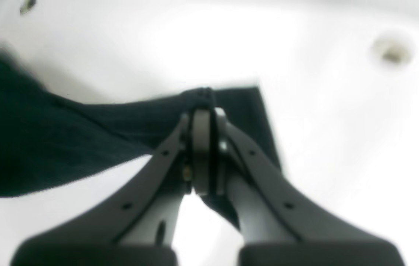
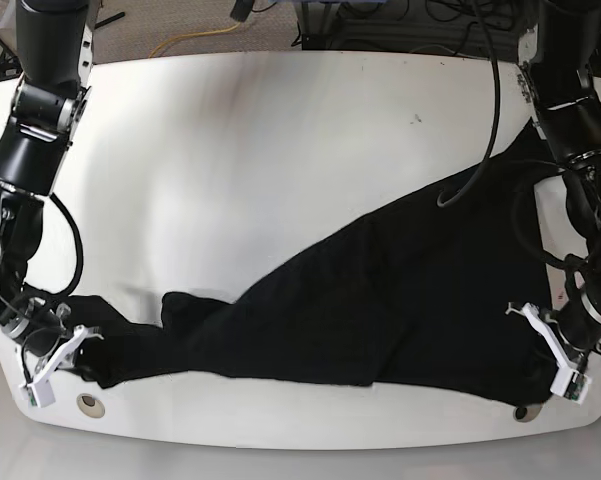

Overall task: Fold the T-shirt properly
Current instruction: 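Lift the shirt with both grippers, shake it and lower it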

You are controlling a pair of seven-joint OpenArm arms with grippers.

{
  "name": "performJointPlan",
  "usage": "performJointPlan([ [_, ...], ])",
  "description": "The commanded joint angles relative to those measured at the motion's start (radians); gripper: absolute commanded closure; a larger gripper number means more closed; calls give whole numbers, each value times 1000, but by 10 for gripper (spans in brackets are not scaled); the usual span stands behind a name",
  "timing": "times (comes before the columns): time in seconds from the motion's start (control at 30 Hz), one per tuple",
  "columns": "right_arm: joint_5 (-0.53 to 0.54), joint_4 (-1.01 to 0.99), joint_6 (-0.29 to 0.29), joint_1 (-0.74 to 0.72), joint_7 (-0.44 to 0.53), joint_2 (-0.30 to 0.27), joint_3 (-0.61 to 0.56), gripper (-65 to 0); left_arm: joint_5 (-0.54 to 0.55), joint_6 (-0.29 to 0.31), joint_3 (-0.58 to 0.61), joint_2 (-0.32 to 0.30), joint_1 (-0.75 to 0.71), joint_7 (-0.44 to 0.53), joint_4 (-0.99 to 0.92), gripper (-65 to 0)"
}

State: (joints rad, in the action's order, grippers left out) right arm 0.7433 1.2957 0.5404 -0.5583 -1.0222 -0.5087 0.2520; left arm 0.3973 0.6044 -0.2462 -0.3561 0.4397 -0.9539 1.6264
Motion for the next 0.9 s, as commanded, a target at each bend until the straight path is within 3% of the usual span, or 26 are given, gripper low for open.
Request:
performJointPlan([
  [0.0,3,18,-6,-144,32,-34,-36,0,-7,-11,-11,-59,118,-14,67,-1],
  [0.2,3,17,-6,-354,32,-78,-174,0,-7,-8,-15,-125,249,-52,127,-1],
  [0.43,5,17,-6,-523,30,-110,-247,0,-7,-8,-32,-179,414,-55,125,-1],
  [0.87,9,17,-6,-587,30,-140,-262,0,-11,-8,-34,-194,465,-55,116,-1],
])
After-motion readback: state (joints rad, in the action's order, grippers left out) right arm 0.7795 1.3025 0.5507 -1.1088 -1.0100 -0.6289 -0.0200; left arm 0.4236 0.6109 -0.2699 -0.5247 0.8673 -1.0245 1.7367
